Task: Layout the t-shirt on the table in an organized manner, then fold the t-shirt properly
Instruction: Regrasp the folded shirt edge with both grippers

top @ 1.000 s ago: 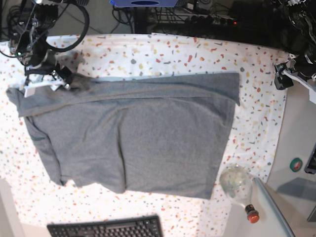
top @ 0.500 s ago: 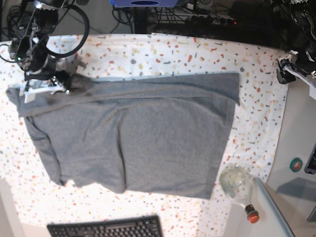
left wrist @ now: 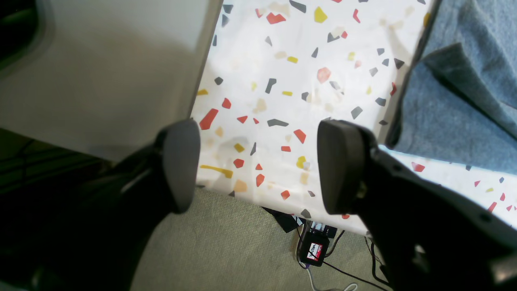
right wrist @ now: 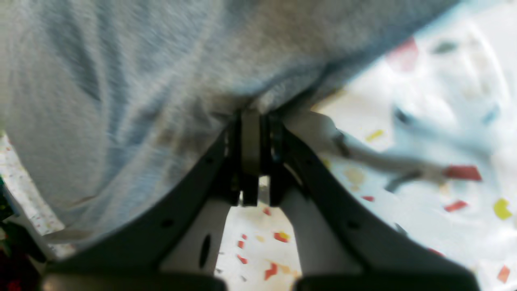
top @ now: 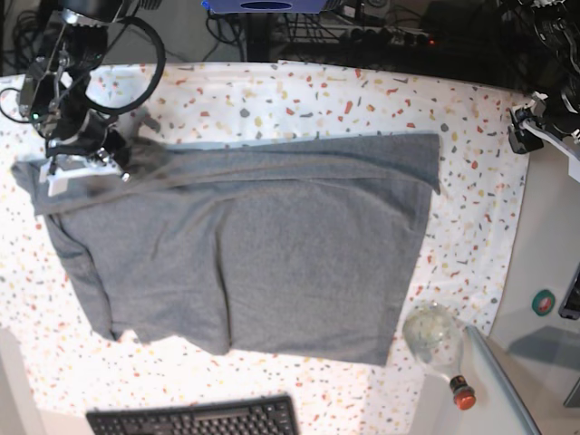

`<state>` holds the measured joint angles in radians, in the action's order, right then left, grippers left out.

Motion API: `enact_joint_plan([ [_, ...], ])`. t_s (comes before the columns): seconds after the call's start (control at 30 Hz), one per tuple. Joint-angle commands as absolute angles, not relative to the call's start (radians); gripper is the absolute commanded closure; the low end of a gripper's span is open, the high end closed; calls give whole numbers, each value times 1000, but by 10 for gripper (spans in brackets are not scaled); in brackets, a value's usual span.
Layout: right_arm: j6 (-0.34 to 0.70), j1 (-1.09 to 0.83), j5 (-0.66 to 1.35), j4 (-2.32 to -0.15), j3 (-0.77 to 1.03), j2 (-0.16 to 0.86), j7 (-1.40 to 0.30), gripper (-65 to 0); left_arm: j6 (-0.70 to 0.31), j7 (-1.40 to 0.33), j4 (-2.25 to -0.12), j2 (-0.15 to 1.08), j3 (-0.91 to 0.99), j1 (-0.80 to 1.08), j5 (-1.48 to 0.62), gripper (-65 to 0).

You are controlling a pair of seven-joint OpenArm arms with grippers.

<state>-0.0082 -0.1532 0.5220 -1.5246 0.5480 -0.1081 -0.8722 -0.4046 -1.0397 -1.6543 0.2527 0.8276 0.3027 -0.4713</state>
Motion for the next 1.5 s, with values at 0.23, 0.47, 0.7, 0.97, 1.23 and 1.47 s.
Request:
enact_joint_plan([
  [0.23, -7, -2, 526, -1534, 549, -99, -966, 0, -409, -1026, -1670, 272, 831, 298, -479, -426],
  [0.47, -122, 120, 526, -1471, 547, -73, -967, 0, -409, -1026, -1669, 272, 812, 305, -479, -431],
  [0.7, -125, 205, 527, -1357, 555, -47, -957, 0, -412, -809, -1583, 283, 642, 389, -302, -428],
  [0.97, -125, 208, 535, -1368, 556, -53, -947, 0, -414, -604, -1486, 262, 579, 460, -280, -428],
  [1.23, -119, 56, 691, -1650, 553, -47, -980, -417, -415, -604, -1483, 248, 535, 437, -452, -428],
  [1.47, -119, -56, 711, -1802, 558, 22, -978, -414, -414, -607, -1423, 206, 498, 346, -460, -428],
])
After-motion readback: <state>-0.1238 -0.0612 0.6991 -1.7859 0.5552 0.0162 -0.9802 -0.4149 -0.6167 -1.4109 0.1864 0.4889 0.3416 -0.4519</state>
